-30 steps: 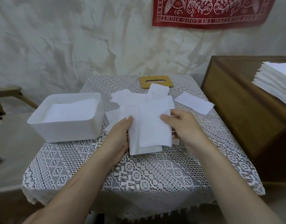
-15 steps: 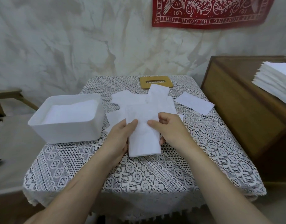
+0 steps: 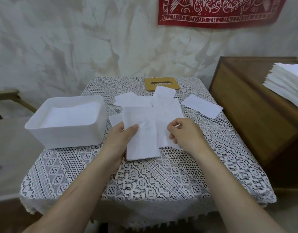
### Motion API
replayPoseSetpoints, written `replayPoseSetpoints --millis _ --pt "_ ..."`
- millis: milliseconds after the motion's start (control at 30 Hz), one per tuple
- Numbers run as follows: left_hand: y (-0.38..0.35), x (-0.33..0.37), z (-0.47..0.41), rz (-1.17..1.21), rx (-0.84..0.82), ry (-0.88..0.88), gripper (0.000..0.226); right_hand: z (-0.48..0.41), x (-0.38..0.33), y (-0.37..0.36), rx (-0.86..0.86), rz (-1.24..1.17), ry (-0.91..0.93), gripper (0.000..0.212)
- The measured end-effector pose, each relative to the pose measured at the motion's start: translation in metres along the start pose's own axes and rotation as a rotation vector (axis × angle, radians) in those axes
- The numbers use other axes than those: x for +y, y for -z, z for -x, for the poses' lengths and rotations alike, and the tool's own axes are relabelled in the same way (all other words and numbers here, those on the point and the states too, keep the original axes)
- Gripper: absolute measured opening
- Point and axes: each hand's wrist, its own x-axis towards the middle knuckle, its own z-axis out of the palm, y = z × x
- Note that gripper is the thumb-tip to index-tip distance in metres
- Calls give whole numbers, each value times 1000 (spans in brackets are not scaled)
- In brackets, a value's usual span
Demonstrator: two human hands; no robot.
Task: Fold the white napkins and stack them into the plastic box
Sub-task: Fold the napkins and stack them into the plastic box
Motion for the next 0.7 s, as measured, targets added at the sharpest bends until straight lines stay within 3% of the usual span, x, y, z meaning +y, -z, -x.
replayPoseSetpoints --millis 167,367,700 --pt "5 1 -5 -13 -13 17 19 -21 10 6 123 294 19 13" --pt "0 3 -17 19 -13 14 20 -48 13 9 241 381 -34 14" --pt "-6 7 -21 -6 -58 20 19 -57 -8 6 21 191 -117 25"
